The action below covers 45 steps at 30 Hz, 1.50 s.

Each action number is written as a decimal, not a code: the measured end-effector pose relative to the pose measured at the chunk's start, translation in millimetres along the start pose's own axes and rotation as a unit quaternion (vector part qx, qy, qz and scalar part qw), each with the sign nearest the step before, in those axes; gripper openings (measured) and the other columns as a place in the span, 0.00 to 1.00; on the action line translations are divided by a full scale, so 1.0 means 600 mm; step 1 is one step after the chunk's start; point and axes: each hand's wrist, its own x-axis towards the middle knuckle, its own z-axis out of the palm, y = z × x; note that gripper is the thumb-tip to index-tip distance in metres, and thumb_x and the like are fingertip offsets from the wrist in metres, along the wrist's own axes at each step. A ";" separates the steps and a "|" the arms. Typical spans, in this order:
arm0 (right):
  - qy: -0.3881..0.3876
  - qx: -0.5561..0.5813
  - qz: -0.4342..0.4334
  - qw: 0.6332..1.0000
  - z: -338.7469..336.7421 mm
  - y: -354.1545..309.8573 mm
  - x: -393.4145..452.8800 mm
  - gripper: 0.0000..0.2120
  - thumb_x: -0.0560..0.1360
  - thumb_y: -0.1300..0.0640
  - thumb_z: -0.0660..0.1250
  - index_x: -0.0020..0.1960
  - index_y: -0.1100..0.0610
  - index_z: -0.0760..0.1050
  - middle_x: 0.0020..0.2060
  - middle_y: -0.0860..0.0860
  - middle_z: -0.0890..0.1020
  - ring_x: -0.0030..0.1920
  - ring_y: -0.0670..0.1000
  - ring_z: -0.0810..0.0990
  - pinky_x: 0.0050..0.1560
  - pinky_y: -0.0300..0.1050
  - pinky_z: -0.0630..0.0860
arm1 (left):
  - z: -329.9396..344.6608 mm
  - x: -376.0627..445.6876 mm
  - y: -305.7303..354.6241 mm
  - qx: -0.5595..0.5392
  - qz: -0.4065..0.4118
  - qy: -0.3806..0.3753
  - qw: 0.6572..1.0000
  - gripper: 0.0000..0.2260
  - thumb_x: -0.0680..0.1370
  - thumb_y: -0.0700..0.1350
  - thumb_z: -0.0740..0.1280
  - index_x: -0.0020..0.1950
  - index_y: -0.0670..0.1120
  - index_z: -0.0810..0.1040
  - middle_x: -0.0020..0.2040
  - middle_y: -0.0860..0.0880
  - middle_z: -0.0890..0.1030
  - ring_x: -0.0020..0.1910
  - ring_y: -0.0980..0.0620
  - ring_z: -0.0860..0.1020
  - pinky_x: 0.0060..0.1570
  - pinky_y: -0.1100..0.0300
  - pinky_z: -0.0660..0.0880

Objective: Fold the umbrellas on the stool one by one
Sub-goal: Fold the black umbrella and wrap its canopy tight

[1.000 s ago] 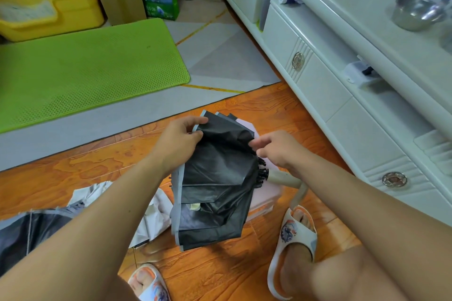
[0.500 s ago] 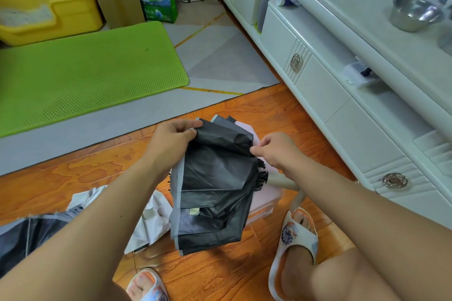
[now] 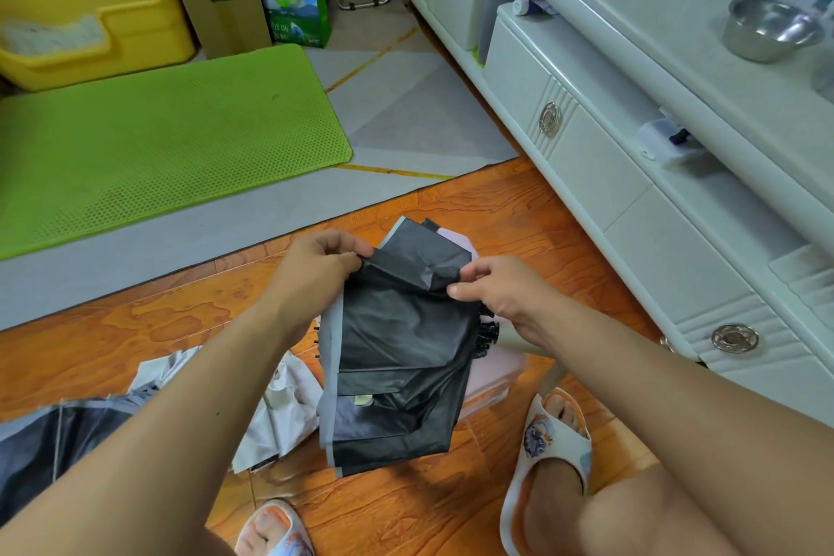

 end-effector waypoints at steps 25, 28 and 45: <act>0.038 0.135 -0.061 0.988 -0.011 0.015 -0.019 0.20 0.75 0.66 0.73 0.64 0.54 0.77 0.48 0.54 0.86 0.51 0.51 0.85 0.49 0.39 0.79 | 0.009 -0.001 0.010 -0.105 0.021 0.061 0.992 0.11 0.80 0.33 0.68 0.46 0.48 0.83 0.37 0.50 0.80 0.35 0.58 0.78 0.38 0.68 0.74; 0.009 0.132 -0.093 0.987 -0.006 0.019 -0.025 0.29 0.75 0.69 0.72 0.71 0.48 0.72 0.54 0.53 0.86 0.53 0.49 0.85 0.42 0.35 0.80 | 0.014 -0.004 0.014 -0.082 0.035 0.042 0.995 0.12 0.80 0.31 0.66 0.47 0.47 0.83 0.31 0.56 0.80 0.32 0.61 0.78 0.36 0.70 0.74; 0.110 -0.142 -0.177 0.968 -0.015 0.007 -0.014 0.20 0.75 0.55 0.74 0.65 0.48 0.78 0.48 0.48 0.76 0.51 0.48 0.76 0.53 0.42 0.71 | 0.012 -0.005 0.015 -0.037 0.107 0.038 0.993 0.11 0.79 0.34 0.69 0.46 0.50 0.84 0.37 0.49 0.75 0.35 0.58 0.73 0.38 0.68 0.71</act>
